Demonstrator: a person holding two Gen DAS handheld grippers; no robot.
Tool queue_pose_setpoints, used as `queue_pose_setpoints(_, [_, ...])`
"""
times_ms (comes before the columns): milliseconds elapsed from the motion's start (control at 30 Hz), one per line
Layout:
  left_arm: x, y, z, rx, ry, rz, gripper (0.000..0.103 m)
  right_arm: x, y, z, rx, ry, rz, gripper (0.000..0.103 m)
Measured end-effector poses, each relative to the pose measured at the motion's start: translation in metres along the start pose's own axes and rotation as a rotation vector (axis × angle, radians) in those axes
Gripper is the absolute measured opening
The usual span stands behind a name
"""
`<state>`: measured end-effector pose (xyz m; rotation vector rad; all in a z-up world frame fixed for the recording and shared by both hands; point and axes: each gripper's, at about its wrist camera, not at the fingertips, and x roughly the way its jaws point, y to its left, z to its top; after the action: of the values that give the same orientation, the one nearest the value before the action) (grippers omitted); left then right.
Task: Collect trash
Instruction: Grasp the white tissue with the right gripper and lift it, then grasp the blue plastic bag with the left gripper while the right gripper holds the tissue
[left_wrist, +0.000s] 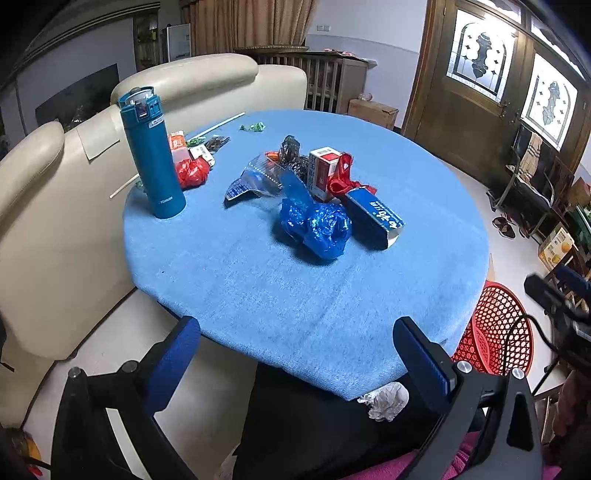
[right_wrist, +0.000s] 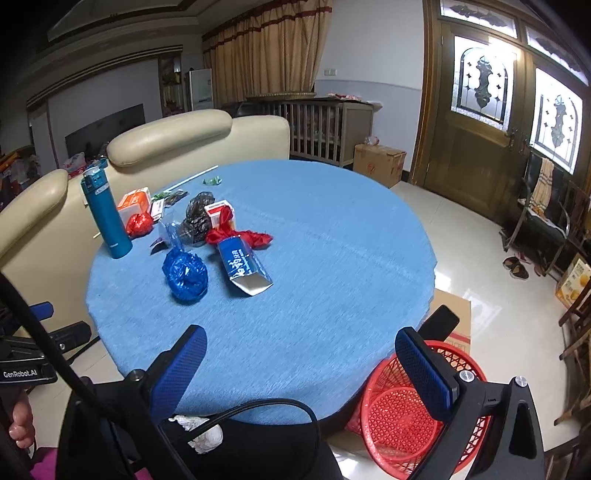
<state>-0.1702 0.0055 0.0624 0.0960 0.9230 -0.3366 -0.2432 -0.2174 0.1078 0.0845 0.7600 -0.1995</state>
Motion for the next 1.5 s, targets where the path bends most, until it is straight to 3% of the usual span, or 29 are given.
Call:
queue_pose_setpoints(100, [0.002,0.006,0.001,-0.025,0.006,0.008,0.103,0.013,0.005,-0.008,-0.044,0.073,0.172,0.103])
queue_pose_setpoints(200, [0.002,0.012,0.001,-0.04,0.004,0.019,0.103,0.046,0.021,-0.027,-0.119,0.277,0.447,0.101])
queue_pose_setpoints(233, [0.002,0.013,0.001,-0.041,0.002,0.022,0.103,0.055,0.026,-0.034,-0.132,0.33,0.497,0.098])
queue_pose_setpoints(300, [0.002,0.014,0.001,-0.041,-0.001,0.03,0.103,0.077,0.038,-0.048,-0.145,0.467,0.599,0.077])
queue_pose_setpoints(400, [0.002,0.013,0.001,-0.036,-0.002,0.034,0.103,0.102,0.043,-0.059,-0.134,0.604,0.632,0.07])
queue_pose_setpoints(633, [0.01,0.014,-0.001,-0.038,0.017,0.026,0.103,0.128,0.055,-0.069,-0.194,0.69,0.627,0.069])
queue_pose_setpoints(767, [0.012,0.017,-0.001,-0.045,0.022,0.027,0.103,0.154,0.076,-0.077,-0.269,0.752,0.604,0.054])
queue_pose_setpoints(833, [0.015,0.019,-0.002,-0.051,0.028,0.026,0.103,0.164,0.085,-0.082,-0.31,0.766,0.571,0.053])
queue_pose_setpoints(900, [0.017,0.021,-0.002,-0.056,0.036,0.026,0.103,0.172,0.094,-0.088,-0.336,0.791,0.559,0.038])
queue_pose_setpoints(1000, [0.02,0.024,-0.002,-0.062,0.042,0.03,0.103,0.171,0.099,-0.092,-0.368,0.787,0.554,0.03])
queue_pose_setpoints(1200, [0.025,0.025,0.002,-0.041,0.038,0.06,0.103,0.137,0.087,-0.079,-0.335,0.685,0.583,0.029])
queue_pose_setpoints(1367, [0.043,0.02,0.018,0.029,0.01,0.122,0.103,0.1,0.048,-0.062,-0.206,0.608,0.652,0.029])
queue_pose_setpoints(1500, [0.076,0.01,0.042,0.066,0.041,0.115,0.103,0.074,0.014,-0.038,-0.095,0.456,0.642,0.029])
